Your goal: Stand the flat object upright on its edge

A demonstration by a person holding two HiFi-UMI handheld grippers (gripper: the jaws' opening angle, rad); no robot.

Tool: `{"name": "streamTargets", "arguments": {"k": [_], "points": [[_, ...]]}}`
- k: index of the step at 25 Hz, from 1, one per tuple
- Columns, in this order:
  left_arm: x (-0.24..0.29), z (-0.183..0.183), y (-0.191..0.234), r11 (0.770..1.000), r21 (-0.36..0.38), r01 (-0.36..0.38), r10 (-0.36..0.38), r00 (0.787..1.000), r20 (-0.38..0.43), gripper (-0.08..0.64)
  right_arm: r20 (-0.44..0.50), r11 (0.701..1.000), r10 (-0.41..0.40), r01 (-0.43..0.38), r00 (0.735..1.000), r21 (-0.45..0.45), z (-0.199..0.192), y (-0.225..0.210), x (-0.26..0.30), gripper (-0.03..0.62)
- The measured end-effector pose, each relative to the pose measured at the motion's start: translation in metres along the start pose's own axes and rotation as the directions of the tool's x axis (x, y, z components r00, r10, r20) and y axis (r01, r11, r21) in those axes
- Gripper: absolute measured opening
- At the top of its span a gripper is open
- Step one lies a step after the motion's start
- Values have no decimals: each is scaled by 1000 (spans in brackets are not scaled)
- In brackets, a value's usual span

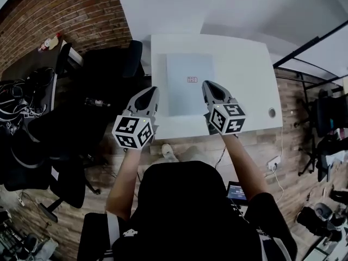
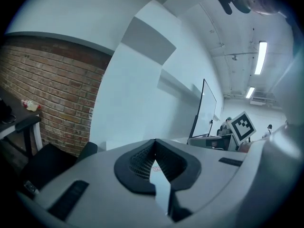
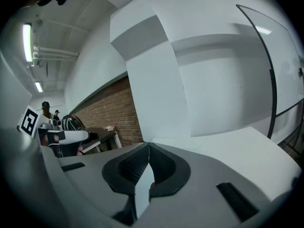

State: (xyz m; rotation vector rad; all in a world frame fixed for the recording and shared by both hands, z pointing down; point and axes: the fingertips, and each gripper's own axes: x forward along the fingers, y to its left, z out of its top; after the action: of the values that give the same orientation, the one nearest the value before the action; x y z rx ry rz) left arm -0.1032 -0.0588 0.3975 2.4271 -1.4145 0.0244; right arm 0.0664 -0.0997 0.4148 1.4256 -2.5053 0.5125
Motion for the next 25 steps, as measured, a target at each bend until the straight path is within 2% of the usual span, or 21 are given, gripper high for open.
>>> {"name": "streamTargets", "arguments": {"k": [7, 13, 16, 19, 20, 22, 25], "points": [[21, -27, 6, 998, -67, 16, -19, 999, -48, 11, -138, 1000, 12, -14, 990, -12, -32, -19, 17, 41], [35, -63, 13, 990, -136, -24, 8, 994, -111, 12, -265, 999, 7, -17, 964, -37, -62, -46, 38, 41], [46, -76, 18, 986, -161, -48, 25, 989, -143, 12, -345, 997, 29, -50, 938, -51, -76, -56, 52, 43], [55, -88, 22, 980, -188, -67, 36, 986, -165, 12, -431, 992, 64, -106, 900, -74, -91, -61, 64, 44], [57, -92, 23, 978, -195, -73, 39, 984, -174, 12, -457, 989, 76, -126, 886, -80, -96, -62, 68, 57], [62, -102, 26, 975, -206, -84, 44, 980, -192, 12, -502, 983, 95, -159, 860, -87, -104, -67, 78, 149], [66, -117, 28, 969, -229, -95, 44, 974, -221, 12, -546, 977, 80, -175, 834, -123, -113, -79, 90, 190]]}}
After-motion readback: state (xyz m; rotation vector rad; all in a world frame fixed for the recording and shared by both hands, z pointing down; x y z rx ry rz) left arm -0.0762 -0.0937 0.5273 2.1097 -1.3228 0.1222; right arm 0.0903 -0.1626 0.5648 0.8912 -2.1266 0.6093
